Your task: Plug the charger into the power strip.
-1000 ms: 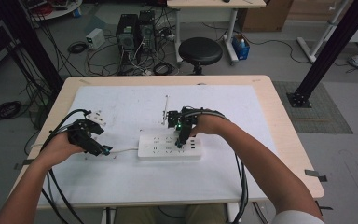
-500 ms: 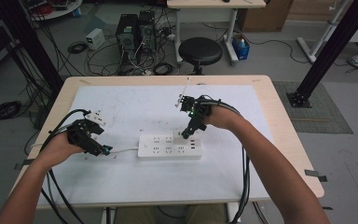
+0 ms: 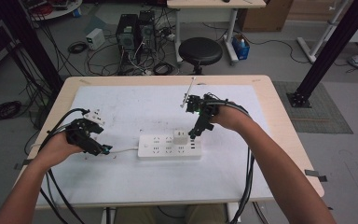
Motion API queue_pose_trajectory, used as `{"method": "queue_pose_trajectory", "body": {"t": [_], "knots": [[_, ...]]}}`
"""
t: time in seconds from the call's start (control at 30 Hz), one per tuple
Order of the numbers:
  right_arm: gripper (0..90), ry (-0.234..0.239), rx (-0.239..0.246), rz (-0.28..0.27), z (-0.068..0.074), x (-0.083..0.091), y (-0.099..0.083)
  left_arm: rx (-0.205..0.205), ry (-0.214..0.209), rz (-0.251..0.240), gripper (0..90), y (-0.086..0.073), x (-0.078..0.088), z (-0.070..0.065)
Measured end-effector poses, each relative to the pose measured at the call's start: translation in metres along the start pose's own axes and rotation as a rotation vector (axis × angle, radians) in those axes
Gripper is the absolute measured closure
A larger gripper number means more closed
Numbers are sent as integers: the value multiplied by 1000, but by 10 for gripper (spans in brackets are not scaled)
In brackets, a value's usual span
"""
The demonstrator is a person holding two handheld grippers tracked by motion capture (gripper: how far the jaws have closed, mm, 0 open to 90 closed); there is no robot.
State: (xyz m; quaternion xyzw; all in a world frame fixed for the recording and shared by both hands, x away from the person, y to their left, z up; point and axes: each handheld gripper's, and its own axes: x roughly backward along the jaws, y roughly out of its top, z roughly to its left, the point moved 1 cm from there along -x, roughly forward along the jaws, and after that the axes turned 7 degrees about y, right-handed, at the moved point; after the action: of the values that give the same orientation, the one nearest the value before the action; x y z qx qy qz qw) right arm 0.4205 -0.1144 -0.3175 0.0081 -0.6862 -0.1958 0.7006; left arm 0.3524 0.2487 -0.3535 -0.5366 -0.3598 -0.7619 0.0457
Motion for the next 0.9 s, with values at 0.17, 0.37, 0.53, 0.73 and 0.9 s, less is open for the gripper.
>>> {"method": "queue_pose_trajectory", "body": {"t": [0.17,0.37,0.53,0.73,0.9], "knots": [[7,-33,-4,-41,15,19,-21,3,14,8,207,1,1,-4],[7,-58,-66,-43,18,31,-55,5,25,-10,207,2,5,-5],[7,-62,-115,-55,20,39,-75,10,27,-12,207,3,7,-7],[7,-76,-167,-66,19,48,-98,15,33,-31,208,7,11,-5],[7,-71,-190,-90,19,49,-108,18,40,-28,207,7,13,-4]]}}
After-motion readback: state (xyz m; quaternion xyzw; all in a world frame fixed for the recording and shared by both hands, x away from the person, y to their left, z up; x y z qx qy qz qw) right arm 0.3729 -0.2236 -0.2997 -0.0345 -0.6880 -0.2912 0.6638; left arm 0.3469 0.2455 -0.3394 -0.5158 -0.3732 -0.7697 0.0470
